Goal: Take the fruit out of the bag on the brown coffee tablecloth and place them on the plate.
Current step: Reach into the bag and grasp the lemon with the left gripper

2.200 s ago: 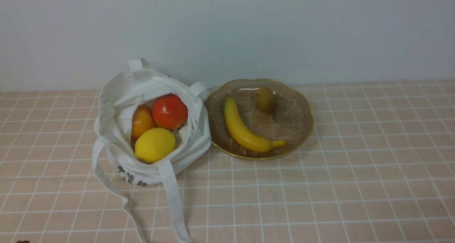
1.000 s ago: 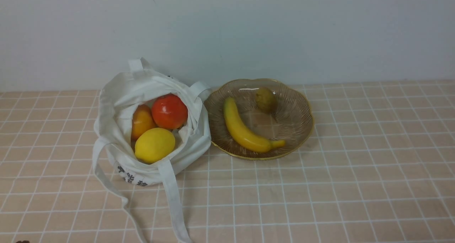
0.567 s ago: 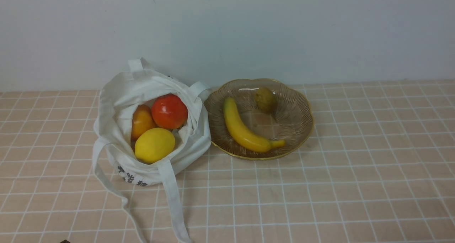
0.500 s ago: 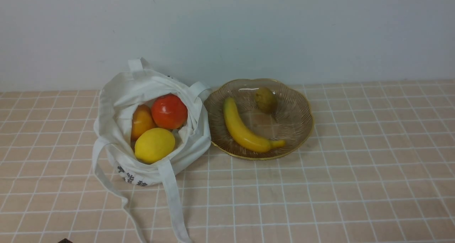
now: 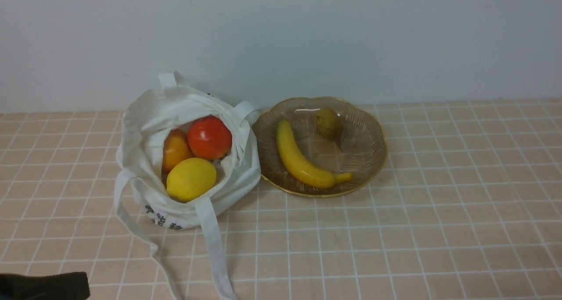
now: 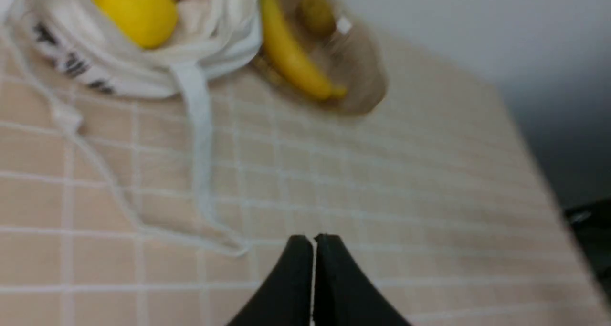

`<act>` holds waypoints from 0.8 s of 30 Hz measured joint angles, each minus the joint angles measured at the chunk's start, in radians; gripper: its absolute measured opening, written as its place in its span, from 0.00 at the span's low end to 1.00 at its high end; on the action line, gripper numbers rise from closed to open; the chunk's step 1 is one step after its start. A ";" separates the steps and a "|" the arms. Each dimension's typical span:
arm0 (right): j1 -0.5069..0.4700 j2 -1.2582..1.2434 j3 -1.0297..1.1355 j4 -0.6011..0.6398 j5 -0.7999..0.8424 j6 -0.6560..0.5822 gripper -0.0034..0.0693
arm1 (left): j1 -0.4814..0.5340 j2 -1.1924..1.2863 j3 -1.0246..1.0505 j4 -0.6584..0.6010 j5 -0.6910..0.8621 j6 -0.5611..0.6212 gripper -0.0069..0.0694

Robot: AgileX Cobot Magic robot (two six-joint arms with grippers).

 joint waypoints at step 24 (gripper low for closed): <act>0.000 0.000 0.000 0.000 0.000 0.000 0.03 | -0.210 1.196 -0.786 0.392 0.137 0.069 0.24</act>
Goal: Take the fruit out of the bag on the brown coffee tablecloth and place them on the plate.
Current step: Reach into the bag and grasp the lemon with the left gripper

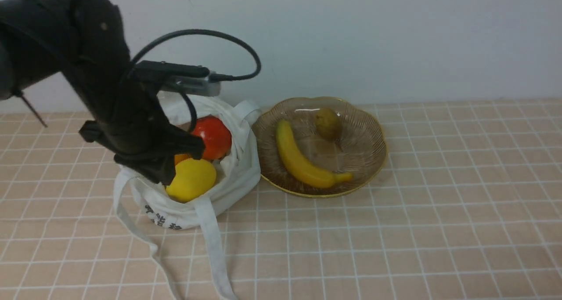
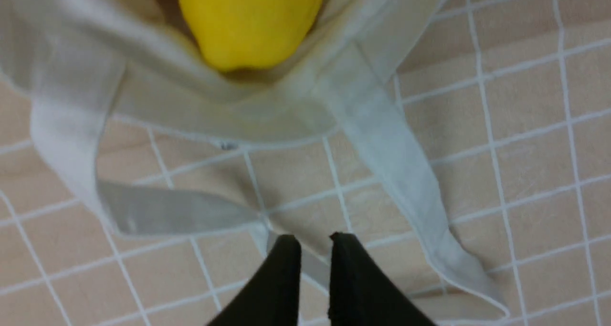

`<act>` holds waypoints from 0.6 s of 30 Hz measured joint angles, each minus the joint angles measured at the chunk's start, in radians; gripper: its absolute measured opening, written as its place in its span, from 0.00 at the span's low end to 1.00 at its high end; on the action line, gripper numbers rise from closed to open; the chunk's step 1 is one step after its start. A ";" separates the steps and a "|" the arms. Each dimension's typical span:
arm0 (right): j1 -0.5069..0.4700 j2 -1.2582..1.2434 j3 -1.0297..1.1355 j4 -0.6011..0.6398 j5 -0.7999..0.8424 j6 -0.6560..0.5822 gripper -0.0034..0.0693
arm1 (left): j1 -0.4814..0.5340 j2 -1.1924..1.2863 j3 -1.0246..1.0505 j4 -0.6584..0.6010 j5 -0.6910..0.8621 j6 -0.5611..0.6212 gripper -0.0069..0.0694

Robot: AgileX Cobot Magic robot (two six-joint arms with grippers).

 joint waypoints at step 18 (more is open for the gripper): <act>0.000 0.000 0.000 0.001 0.000 0.000 0.03 | -0.022 0.239 -0.043 0.100 -0.272 0.000 0.96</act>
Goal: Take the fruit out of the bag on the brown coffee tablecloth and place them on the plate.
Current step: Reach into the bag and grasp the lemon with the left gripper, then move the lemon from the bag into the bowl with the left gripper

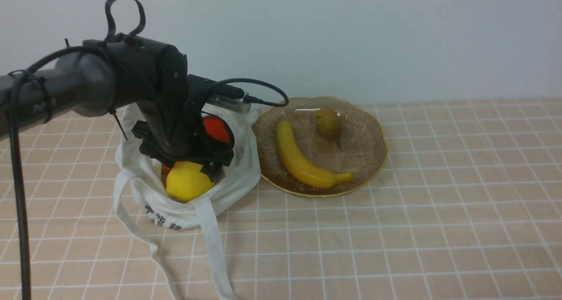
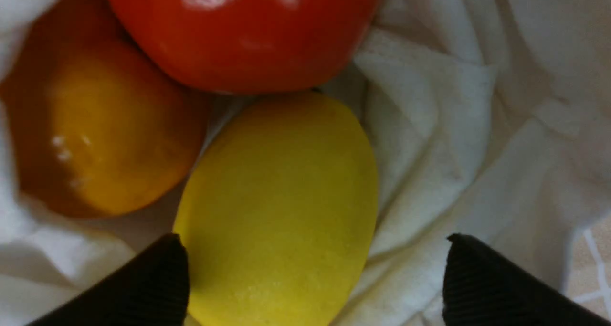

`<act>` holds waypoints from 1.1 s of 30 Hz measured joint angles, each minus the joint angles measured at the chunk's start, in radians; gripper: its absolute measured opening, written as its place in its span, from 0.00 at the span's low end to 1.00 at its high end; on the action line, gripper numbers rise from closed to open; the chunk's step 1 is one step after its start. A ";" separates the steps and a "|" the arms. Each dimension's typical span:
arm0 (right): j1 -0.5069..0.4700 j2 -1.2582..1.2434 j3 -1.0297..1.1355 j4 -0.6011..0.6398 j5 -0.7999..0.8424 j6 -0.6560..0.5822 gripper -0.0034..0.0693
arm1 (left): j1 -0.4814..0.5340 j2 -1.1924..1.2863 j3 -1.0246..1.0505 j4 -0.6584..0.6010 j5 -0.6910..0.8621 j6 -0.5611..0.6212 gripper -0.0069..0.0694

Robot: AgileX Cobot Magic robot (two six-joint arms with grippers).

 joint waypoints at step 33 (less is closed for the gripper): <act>0.000 0.000 0.000 -0.001 0.000 0.000 0.03 | -0.017 -0.202 -0.162 -0.069 0.298 -0.014 0.80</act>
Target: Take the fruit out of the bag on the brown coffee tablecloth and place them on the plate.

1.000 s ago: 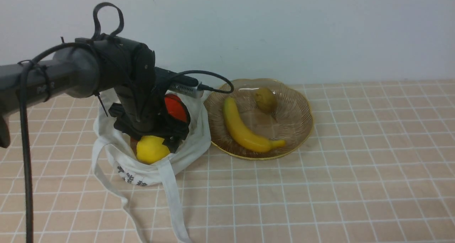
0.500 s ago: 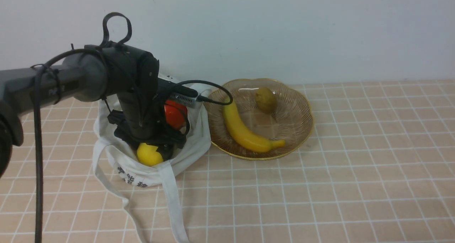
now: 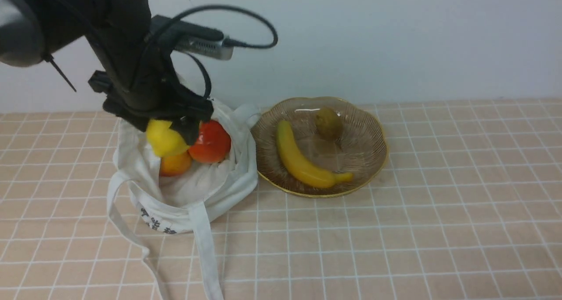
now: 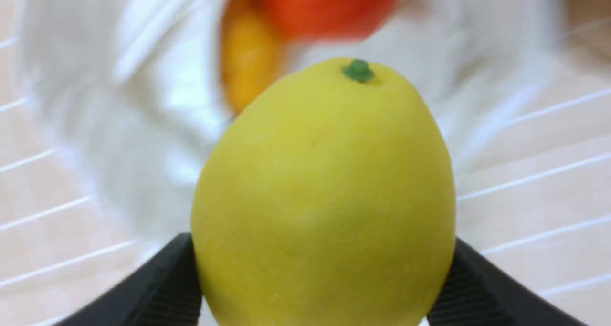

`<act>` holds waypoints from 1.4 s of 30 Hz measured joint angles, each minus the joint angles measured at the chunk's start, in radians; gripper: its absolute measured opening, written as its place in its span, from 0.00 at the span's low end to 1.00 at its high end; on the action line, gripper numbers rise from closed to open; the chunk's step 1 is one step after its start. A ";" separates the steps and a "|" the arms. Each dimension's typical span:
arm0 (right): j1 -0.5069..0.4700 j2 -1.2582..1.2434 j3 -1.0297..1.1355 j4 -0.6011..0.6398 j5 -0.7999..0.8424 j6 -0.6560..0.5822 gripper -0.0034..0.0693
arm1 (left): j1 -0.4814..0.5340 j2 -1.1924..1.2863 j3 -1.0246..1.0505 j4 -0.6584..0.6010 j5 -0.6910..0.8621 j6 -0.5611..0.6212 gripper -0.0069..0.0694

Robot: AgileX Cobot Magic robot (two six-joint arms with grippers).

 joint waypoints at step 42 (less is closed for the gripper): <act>0.000 0.000 0.000 -0.001 0.000 0.000 0.03 | -0.157 0.211 -0.015 -0.357 -0.422 0.066 0.62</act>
